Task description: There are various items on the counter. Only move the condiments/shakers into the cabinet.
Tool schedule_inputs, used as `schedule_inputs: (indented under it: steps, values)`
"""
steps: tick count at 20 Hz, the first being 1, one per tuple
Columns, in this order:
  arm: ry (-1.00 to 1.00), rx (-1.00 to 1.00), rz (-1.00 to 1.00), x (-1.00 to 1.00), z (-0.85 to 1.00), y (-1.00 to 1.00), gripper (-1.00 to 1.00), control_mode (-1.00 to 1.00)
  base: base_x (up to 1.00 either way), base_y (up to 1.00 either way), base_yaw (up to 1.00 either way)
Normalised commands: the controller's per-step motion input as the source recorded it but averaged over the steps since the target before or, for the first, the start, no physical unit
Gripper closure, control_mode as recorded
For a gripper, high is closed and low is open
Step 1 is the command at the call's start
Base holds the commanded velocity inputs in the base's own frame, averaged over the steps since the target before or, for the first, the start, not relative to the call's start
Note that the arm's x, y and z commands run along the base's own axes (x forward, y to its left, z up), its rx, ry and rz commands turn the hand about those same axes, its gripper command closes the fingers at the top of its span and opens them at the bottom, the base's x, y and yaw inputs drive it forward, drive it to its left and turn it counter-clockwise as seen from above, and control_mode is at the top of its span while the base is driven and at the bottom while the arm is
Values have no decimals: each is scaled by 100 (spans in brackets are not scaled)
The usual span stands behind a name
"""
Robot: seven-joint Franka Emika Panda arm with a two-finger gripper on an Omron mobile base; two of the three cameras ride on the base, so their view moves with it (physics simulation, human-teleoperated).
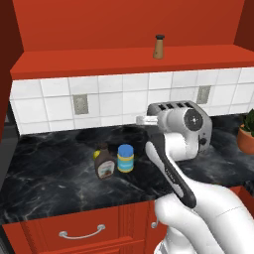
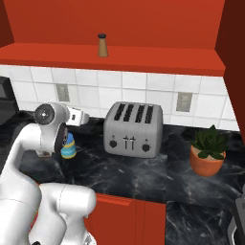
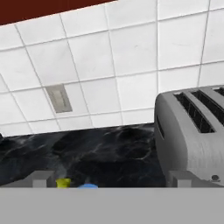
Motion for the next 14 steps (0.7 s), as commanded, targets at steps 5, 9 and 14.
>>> schedule_inputs:
  steps: [5,9,14]
  values:
    - [51,9,6,19,-6,-7,-100,-100,0,0,0]
    - [10,-5,2,-1,-20,14,-100,-100,0,0,0]
    - [14,-12,4,-7,-67,85,-100,-100,0,0,0]
